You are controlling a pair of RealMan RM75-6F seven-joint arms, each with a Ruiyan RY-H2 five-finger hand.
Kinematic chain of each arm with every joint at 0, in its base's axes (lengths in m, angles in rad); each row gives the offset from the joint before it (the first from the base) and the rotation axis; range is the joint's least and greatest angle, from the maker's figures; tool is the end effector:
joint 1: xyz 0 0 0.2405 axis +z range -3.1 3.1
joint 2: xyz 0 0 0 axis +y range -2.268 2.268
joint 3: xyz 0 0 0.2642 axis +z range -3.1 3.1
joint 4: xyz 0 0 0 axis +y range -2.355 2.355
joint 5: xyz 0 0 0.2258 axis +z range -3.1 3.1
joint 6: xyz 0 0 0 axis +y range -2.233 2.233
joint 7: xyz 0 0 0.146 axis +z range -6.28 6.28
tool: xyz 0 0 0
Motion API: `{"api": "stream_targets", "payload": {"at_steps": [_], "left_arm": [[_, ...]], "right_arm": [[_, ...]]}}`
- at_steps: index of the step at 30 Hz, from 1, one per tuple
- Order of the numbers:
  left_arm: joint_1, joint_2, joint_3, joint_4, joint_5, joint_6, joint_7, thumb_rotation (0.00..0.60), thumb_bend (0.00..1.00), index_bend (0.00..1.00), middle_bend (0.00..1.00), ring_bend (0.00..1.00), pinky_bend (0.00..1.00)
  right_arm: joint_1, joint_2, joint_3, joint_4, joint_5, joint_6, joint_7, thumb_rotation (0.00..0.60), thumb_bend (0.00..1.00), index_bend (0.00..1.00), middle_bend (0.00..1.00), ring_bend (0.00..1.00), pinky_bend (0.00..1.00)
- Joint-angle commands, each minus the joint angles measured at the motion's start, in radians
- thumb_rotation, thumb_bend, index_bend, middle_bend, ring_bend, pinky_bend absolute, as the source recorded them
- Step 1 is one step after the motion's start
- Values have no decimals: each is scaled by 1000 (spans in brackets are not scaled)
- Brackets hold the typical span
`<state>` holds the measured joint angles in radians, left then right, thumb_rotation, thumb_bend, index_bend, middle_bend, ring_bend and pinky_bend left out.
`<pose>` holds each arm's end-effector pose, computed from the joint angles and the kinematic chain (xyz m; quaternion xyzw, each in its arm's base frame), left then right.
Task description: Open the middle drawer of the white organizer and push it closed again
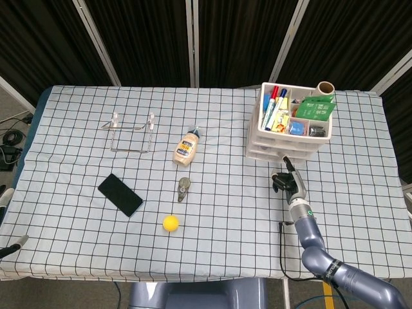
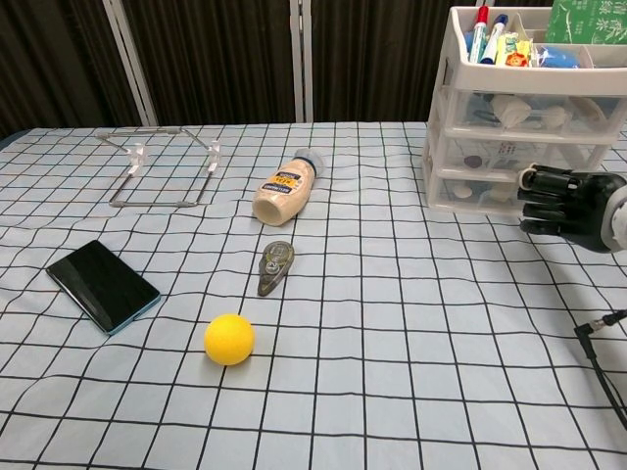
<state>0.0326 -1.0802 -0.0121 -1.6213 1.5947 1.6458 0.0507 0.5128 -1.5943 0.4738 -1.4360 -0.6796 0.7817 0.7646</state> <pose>-0.3252 0.1376 0.1707 -0.5903 -0.3427 -0.3837 0.6220 -0.2337 -0.3629 -0.0200 0.1033 -0.8221 0.5243 0.1964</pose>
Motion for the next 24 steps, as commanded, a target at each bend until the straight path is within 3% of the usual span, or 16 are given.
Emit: {"api": "stream_targets", "payload": {"at_steps": [1, 24], "left_arm": [[0, 1, 1, -1, 0, -2, 0, 600, 92, 0, 0, 0, 0], [-1, 9, 3, -1, -8, -13, -14, 600, 93, 0, 0, 0, 0]], "right_arm": [[1, -10, 12, 15, 8, -9, -5, 600, 552, 139, 1000, 1000, 850], [10, -69, 92, 85, 7, -134, 33, 600, 552, 193, 1000, 1000, 850]]}}
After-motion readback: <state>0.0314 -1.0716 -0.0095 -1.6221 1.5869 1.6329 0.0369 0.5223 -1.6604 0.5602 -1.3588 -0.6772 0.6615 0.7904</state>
